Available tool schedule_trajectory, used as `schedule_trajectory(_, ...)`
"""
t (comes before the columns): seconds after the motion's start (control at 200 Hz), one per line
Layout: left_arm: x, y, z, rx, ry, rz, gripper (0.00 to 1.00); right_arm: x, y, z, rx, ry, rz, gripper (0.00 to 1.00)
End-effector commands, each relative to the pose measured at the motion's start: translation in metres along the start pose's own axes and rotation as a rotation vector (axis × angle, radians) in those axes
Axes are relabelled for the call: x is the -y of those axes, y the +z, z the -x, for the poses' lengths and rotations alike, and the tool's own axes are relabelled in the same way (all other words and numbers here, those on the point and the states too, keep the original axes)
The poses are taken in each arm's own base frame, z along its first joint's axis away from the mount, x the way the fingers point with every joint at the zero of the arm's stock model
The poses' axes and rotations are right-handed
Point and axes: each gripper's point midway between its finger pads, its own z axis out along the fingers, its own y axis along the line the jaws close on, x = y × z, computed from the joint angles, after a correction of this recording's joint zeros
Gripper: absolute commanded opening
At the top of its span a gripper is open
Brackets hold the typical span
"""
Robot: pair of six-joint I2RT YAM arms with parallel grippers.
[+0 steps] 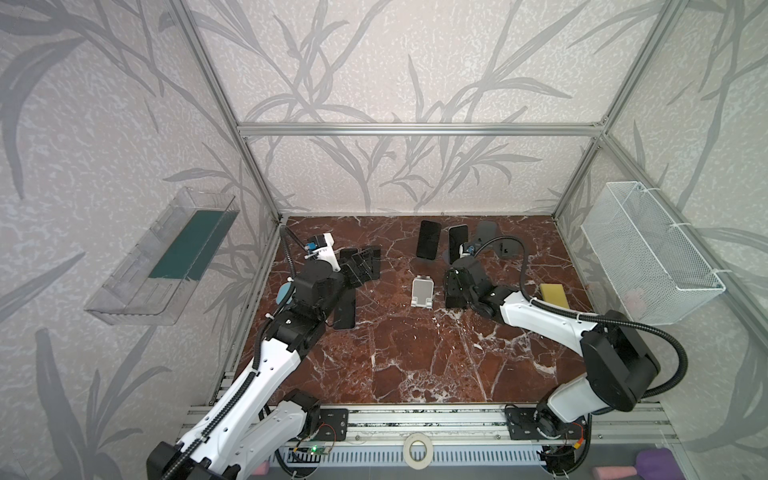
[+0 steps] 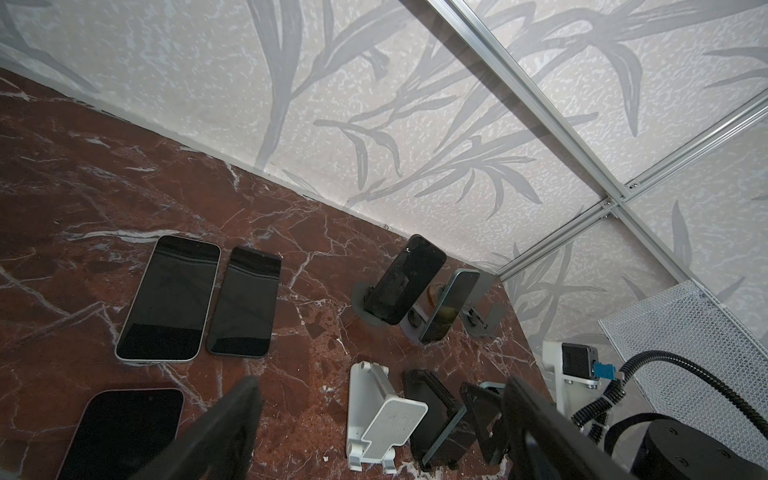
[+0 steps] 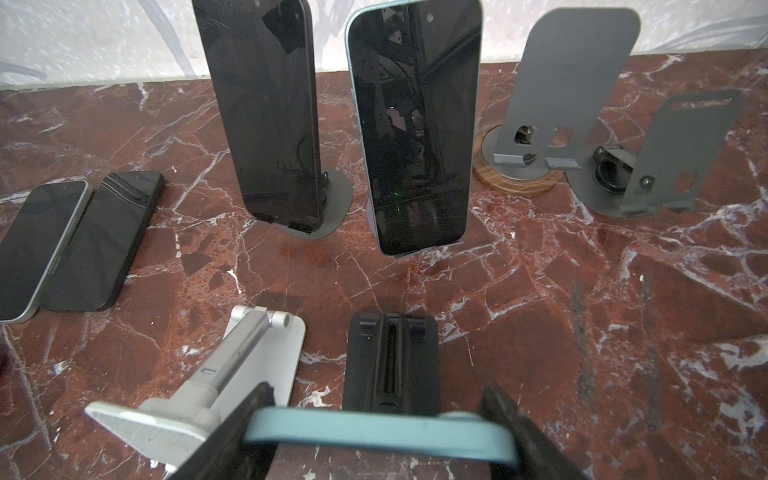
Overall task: Remove the phone from the phone stand
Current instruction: 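Lift the teal-framed phone up off the black stand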
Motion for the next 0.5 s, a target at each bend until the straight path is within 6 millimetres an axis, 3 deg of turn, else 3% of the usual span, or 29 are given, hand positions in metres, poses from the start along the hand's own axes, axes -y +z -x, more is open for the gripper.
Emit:
schedule_trajectory(0.0,0.004,-0.003,0.011,0.034,0.002,-0.008,0.91,-0.008,-0.018,0.025,0.075,0.016,0.048,0.67)
schedule_trajectory(0.255,0.003,-0.005,0.015,0.048,0.001,-0.007,0.91,-0.019,-0.038,0.04,0.101,-0.021,0.091,0.66)
schedule_trajectory(0.495,-0.011,0.0,0.013,0.054,0.027,0.062,0.91,-0.02,-0.055,0.045,0.121,-0.055,0.078,0.66)
